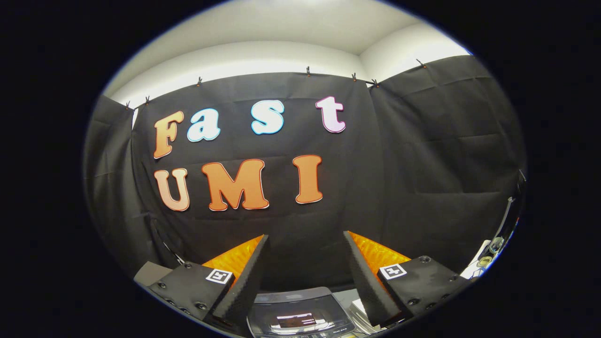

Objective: Put the clothes into the washing machine and then close the washing machine lid.

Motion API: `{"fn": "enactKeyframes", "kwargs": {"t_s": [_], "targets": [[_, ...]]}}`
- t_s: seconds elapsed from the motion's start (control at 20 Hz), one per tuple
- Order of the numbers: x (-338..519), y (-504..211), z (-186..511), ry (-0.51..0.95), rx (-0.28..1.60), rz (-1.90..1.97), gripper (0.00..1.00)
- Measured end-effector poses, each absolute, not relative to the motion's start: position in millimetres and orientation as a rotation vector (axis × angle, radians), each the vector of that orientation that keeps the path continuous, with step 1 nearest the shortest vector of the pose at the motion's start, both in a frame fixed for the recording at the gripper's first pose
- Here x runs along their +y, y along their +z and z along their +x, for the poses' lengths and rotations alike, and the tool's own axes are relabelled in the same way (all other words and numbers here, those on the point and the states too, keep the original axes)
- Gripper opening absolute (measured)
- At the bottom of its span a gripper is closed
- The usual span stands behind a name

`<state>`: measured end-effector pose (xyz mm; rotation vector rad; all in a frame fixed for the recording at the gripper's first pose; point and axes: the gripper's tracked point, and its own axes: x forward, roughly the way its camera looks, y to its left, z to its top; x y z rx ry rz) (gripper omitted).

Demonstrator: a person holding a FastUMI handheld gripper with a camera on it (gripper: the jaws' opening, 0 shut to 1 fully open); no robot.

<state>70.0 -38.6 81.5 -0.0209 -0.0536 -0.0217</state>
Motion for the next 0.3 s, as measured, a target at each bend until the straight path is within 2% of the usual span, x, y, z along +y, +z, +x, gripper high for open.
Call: {"fn": "enactKeyframes", "kwargs": {"t_s": [0.3], "targets": [[-40.2, 83.2, 69.8, -0.038, -0.053, -0.022, 0.98]]}}
